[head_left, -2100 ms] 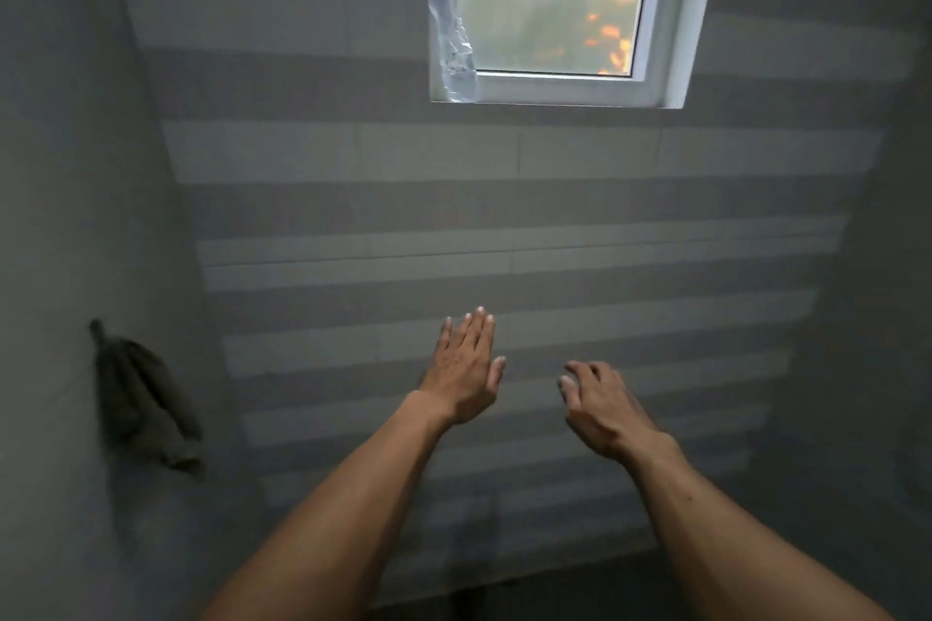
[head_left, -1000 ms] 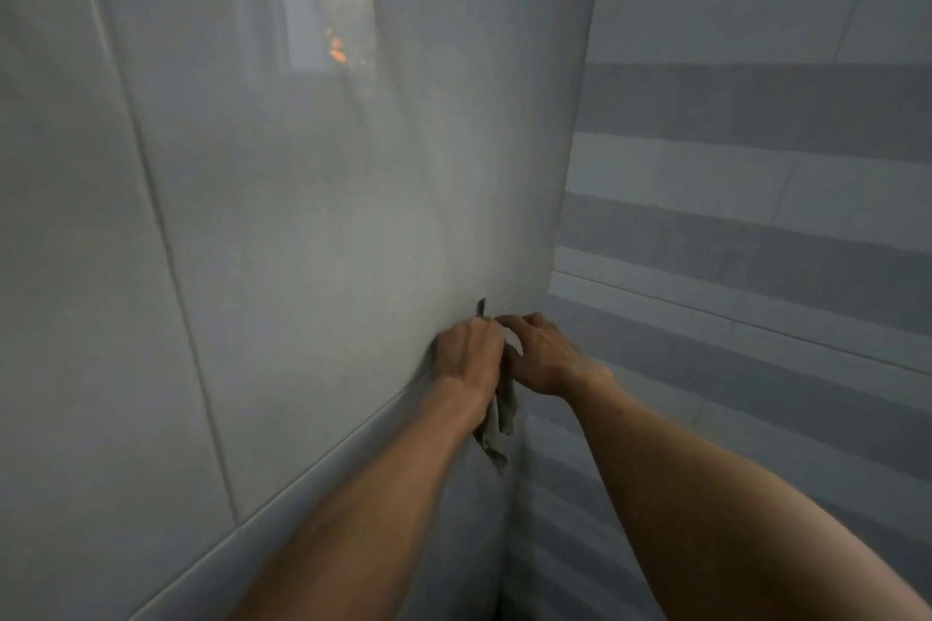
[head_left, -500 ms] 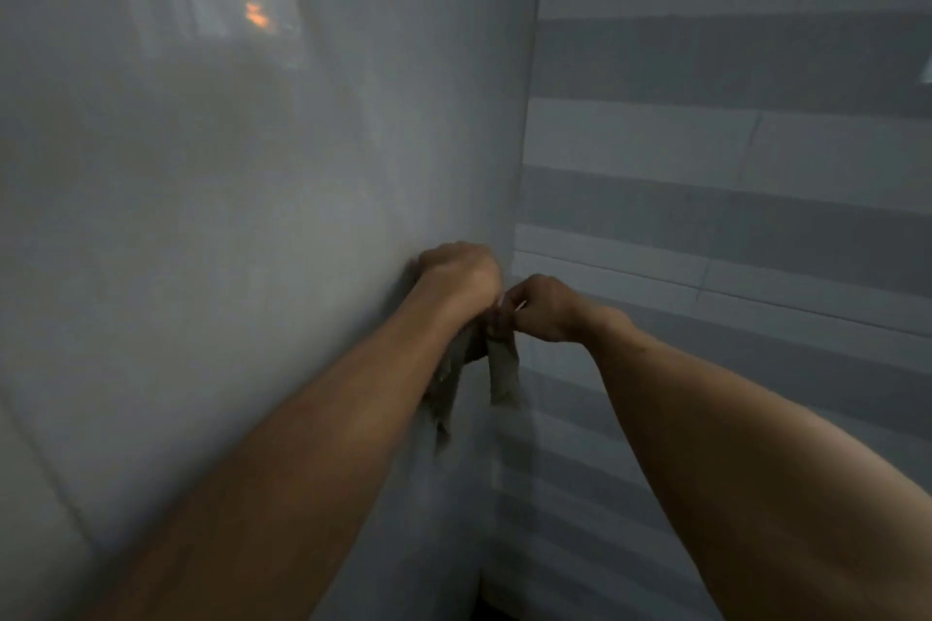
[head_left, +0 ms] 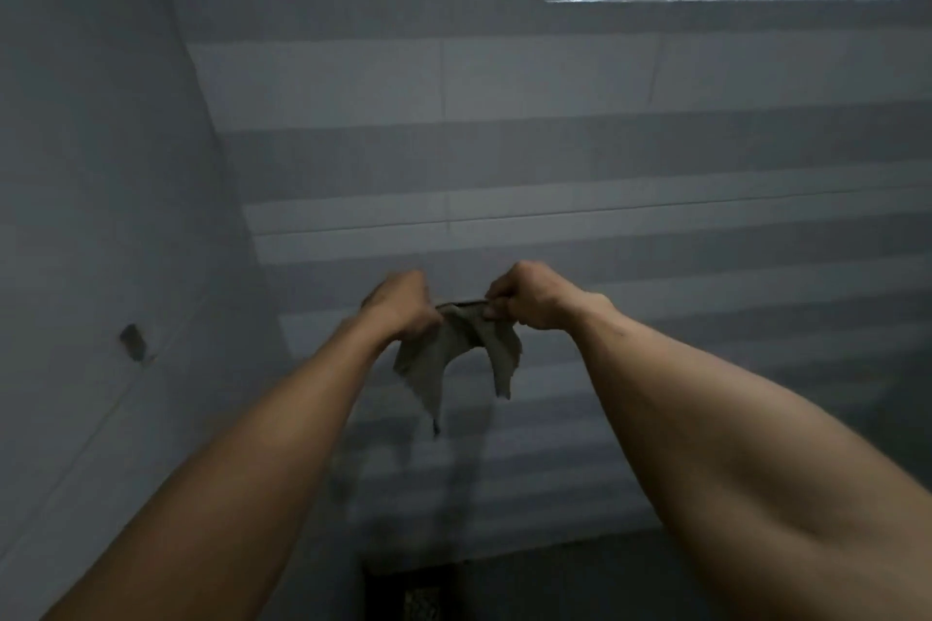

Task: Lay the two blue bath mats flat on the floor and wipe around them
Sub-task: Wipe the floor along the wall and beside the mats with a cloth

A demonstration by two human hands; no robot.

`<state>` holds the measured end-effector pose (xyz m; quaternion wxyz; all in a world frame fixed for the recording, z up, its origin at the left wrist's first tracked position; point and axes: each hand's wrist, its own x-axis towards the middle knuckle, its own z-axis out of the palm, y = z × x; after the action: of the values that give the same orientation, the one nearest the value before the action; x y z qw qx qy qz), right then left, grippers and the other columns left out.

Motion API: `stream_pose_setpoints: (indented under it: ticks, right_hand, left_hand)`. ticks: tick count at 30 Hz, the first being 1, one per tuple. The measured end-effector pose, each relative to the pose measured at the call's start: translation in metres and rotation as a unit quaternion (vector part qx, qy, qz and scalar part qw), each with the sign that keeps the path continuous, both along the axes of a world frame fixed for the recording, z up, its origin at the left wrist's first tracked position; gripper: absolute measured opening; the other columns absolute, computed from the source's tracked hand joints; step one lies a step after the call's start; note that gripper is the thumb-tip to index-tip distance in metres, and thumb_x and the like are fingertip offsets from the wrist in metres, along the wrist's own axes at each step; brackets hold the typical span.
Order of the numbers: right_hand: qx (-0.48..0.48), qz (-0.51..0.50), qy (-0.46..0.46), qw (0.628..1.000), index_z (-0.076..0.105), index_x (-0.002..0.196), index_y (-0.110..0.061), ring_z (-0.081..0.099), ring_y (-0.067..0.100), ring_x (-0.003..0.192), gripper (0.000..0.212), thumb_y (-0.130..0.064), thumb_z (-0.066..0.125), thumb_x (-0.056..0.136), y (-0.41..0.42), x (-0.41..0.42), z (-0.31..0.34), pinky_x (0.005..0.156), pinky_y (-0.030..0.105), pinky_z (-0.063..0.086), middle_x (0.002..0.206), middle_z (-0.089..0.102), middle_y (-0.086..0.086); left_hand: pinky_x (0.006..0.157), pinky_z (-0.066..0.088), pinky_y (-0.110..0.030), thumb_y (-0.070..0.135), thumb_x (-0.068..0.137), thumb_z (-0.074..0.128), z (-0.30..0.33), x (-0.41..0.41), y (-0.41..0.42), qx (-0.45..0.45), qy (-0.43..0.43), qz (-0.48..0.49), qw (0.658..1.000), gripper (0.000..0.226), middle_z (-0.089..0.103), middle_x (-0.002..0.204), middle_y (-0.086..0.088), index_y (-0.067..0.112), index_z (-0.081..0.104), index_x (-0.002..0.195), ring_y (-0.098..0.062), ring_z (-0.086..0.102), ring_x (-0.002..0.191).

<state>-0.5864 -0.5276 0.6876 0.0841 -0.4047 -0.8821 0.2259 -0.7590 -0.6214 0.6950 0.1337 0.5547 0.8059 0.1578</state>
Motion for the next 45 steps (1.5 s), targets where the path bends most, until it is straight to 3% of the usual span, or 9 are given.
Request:
stream_pose_setpoints:
  ticks: [3, 10, 14, 21, 28, 33, 37, 40, 45]
  right_hand:
    - [-0.017, -0.072, -0.003, 0.997, 0.077, 0.099, -0.024, 0.066, 0.015, 0.087, 0.014, -0.032, 0.070, 0.089, 0.014, 0.054, -0.017, 0.080, 0.033, 0.054, 0.095, 0.072, -0.002]
    - [-0.092, -0.177, -0.004, 0.980, 0.069, 0.103, -0.025, 0.062, 0.019, 0.097, 0.024, -0.046, 0.059, 0.094, 0.033, 0.152, -0.073, 0.087, 0.042, 0.053, 0.109, 0.066, 0.000]
    - [-0.120, -0.225, -0.008, 0.967, 0.069, 0.100, -0.025, 0.063, 0.021, 0.097, 0.026, -0.049, 0.061, 0.093, 0.049, 0.196, -0.116, 0.086, 0.039, 0.053, 0.107, 0.067, 0.001]
    - [-0.178, -0.287, -0.020, 0.941, 0.063, 0.084, -0.030, 0.063, 0.022, 0.089, 0.021, -0.050, 0.065, 0.090, 0.078, 0.246, -0.218, 0.078, 0.033, 0.050, 0.094, 0.065, 0.000]
    - [-0.255, -0.326, -0.029, 0.910, 0.068, 0.097, -0.020, 0.055, 0.019, 0.085, 0.019, -0.039, 0.064, 0.094, 0.087, 0.265, -0.357, 0.074, 0.026, 0.038, 0.089, 0.060, -0.001]
    - [-0.313, -0.370, 0.000, 0.875, 0.070, 0.107, -0.015, 0.060, 0.021, 0.094, 0.022, -0.031, 0.064, 0.094, 0.085, 0.267, -0.484, 0.075, 0.026, 0.041, 0.107, 0.068, 0.007]
    - [-0.352, -0.407, 0.039, 0.842, 0.070, 0.102, -0.013, 0.064, 0.019, 0.070, 0.019, -0.029, 0.063, 0.095, 0.074, 0.259, -0.584, 0.054, 0.021, 0.045, 0.080, 0.066, 0.003]
    - [-0.377, -0.419, 0.054, 0.824, 0.071, 0.104, -0.011, 0.050, 0.009, 0.050, 0.020, -0.026, 0.061, 0.096, 0.068, 0.249, -0.659, 0.040, 0.012, 0.035, 0.067, 0.058, -0.002]
    - [-0.432, -0.397, 0.059, 0.808, 0.070, 0.104, -0.013, 0.069, 0.020, 0.065, 0.022, -0.024, 0.053, 0.096, 0.059, 0.233, -0.780, 0.052, 0.024, 0.052, 0.082, 0.073, 0.012]
  left_hand:
    - [0.079, 0.052, -0.035, 0.020, 0.080, 0.065, -0.029, 0.029, 0.032, 0.005, 0.005, -0.062, 0.998, 0.027, 0.061, 0.103, -0.009, 0.015, 0.056, 0.105, -0.030, 0.060, 0.094]
    - [0.080, 0.054, -0.035, 0.017, 0.082, 0.059, -0.093, 0.101, 0.100, -0.058, 0.016, -0.203, 0.977, 0.017, 0.066, 0.108, -0.010, 0.020, 0.065, 0.098, -0.030, 0.063, 0.093]
    - [0.083, 0.050, -0.031, 0.015, 0.083, 0.059, -0.133, 0.140, 0.141, -0.101, 0.022, -0.270, 0.957, 0.024, 0.067, 0.113, -0.011, 0.017, 0.068, 0.106, -0.029, 0.063, 0.100]
    - [0.077, 0.054, -0.036, 0.009, 0.087, 0.048, -0.233, 0.187, 0.193, -0.165, 0.015, -0.332, 0.928, 0.023, 0.066, 0.103, -0.005, 0.021, 0.067, 0.092, -0.023, 0.062, 0.087]
    - [0.083, 0.053, -0.037, 0.010, 0.090, 0.049, -0.371, 0.210, 0.225, -0.210, 0.015, -0.363, 0.908, 0.023, 0.064, 0.109, -0.008, 0.017, 0.067, 0.102, -0.027, 0.062, 0.095]
    - [0.076, 0.053, -0.037, 0.010, 0.090, 0.050, -0.495, 0.219, 0.241, -0.259, 0.059, -0.409, 0.873, 0.022, 0.064, 0.105, -0.007, 0.015, 0.066, 0.105, -0.027, 0.063, 0.092]
    - [0.085, 0.053, -0.038, 0.013, 0.094, 0.052, -0.597, 0.219, 0.245, -0.300, 0.099, -0.412, 0.855, 0.022, 0.064, 0.112, -0.008, 0.015, 0.065, 0.112, -0.030, 0.064, 0.101]
    - [0.090, 0.050, -0.039, 0.013, 0.096, 0.050, -0.668, 0.219, 0.248, -0.321, 0.153, -0.430, 0.830, 0.023, 0.063, 0.118, -0.011, 0.012, 0.065, 0.115, -0.031, 0.062, 0.109]
    - [0.095, 0.044, -0.042, 0.016, 0.101, 0.039, -0.786, 0.212, 0.247, -0.352, 0.203, -0.445, 0.798, 0.029, 0.059, 0.125, -0.018, 0.005, 0.060, 0.118, -0.037, 0.056, 0.116]
